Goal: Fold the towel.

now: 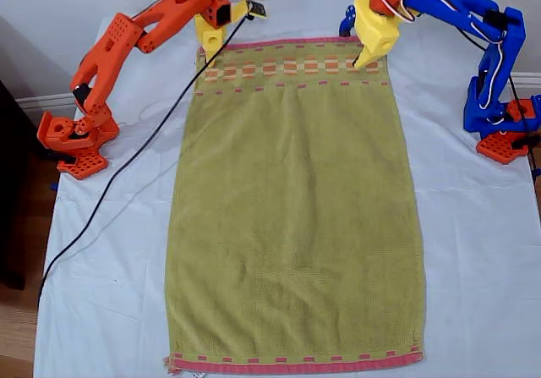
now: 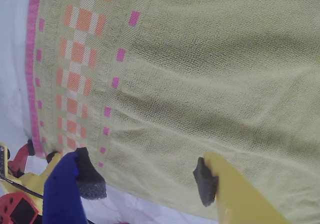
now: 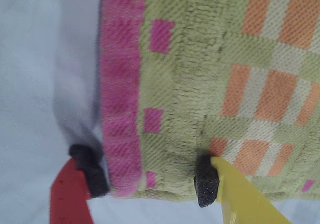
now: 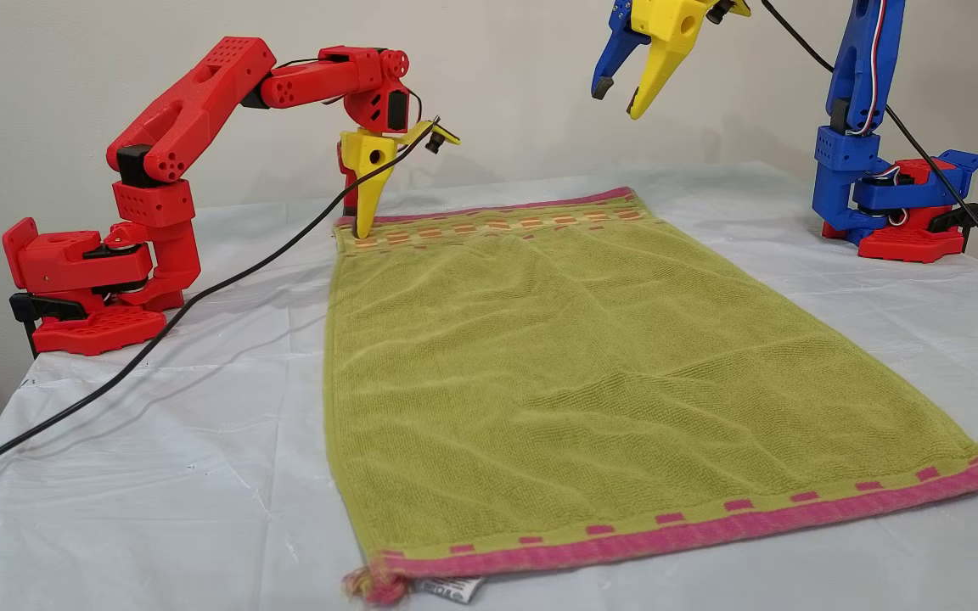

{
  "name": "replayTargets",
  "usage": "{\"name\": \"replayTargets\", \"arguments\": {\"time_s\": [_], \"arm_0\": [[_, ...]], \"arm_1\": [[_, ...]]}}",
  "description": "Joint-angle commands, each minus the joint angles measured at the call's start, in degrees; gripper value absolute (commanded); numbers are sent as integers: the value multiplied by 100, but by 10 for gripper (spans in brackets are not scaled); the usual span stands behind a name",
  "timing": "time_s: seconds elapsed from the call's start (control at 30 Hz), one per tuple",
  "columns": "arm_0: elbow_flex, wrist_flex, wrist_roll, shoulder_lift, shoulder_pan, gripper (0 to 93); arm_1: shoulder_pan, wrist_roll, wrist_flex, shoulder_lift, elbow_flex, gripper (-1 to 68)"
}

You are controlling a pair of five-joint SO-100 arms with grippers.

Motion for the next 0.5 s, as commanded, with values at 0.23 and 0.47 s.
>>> {"name": "replayTargets", "arguments": {"time_s": [0.23, 0.47], "arm_0": [[211, 44, -246, 237, -44, 2], [325, 44, -352, 580, 70, 2]], "arm_1": [[-158, -158, 9, -264, -694, 382], [659, -413, 18, -114, -281, 420]]}}
